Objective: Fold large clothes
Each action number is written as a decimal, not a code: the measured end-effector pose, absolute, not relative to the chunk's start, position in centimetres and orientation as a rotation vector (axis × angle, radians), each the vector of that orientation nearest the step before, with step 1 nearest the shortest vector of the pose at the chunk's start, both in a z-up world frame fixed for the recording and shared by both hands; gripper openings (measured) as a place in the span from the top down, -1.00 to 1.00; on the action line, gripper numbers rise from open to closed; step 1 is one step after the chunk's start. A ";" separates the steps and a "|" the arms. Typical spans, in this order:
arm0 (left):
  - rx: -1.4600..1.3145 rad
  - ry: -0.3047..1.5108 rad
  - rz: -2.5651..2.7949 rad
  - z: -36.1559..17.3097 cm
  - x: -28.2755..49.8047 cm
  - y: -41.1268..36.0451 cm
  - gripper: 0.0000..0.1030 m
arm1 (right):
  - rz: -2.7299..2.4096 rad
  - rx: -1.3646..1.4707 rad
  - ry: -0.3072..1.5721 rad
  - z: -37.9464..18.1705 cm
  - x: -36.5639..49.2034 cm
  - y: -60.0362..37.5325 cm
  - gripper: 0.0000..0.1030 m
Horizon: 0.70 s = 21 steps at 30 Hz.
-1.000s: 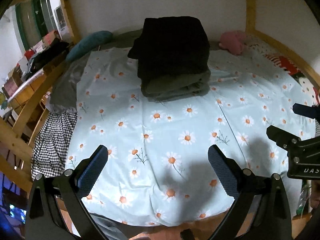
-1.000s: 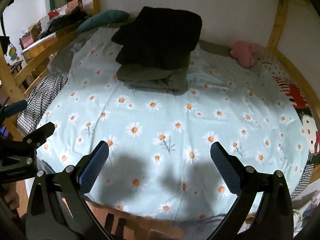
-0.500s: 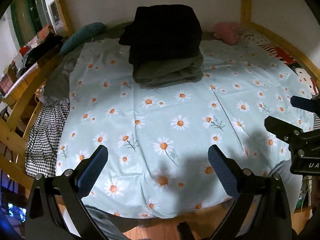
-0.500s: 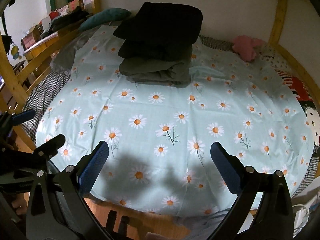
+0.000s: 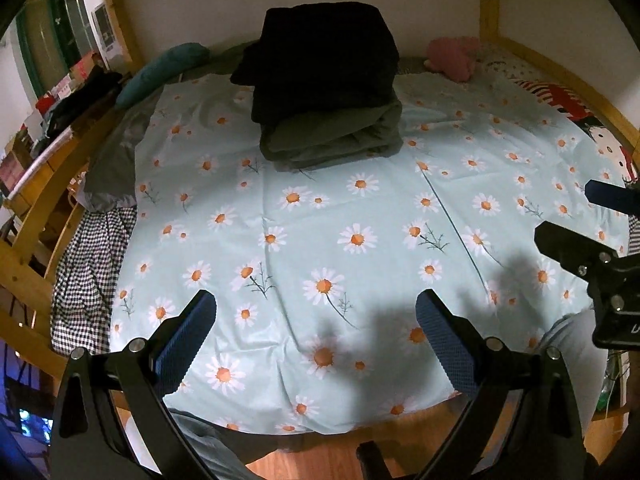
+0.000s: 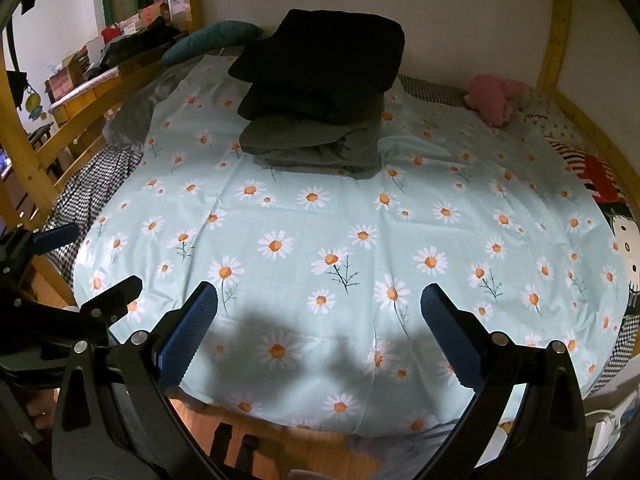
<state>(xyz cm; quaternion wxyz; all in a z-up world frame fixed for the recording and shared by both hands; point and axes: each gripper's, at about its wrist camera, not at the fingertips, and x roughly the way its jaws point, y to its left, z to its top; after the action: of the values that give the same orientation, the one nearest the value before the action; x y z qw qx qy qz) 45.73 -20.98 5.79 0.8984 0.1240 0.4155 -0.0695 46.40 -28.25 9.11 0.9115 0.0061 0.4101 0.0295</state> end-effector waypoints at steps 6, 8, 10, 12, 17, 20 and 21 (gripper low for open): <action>0.260 0.847 -0.138 6.0 45.5 -21.0 -0.91 | 0.063 0.021 0.839 9.2 46.2 -28.5 -0.95; 0.258 0.847 -0.137 6.0 45.5 -21.0 -0.91 | 0.064 0.024 0.837 9.2 46.1 -28.5 -0.95; 0.266 0.838 -0.127 6.1 45.4 -21.0 -0.91 | 0.069 0.028 0.828 9.4 46.0 -28.5 -0.95; 0.279 0.827 -0.116 6.1 45.3 -21.1 -0.91 | 0.071 0.030 0.814 9.5 45.8 -28.5 -0.95; 0.280 0.822 -0.121 6.2 45.2 -21.3 -0.91 | 0.070 0.027 0.806 9.6 45.7 -28.2 -0.95; 0.279 0.819 -0.121 6.3 45.0 -21.3 -0.91 | 0.069 0.027 0.807 9.6 45.6 -28.1 -0.95; 0.275 0.816 -0.120 6.4 45.0 -21.3 -0.91 | 0.068 0.027 0.806 9.7 45.6 -28.1 -0.95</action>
<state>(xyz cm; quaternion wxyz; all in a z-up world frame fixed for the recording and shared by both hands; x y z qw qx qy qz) 45.02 -21.27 6.35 0.9070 0.1334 0.3953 -0.0583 45.63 -28.13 9.65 0.9192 0.0133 0.3921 0.0333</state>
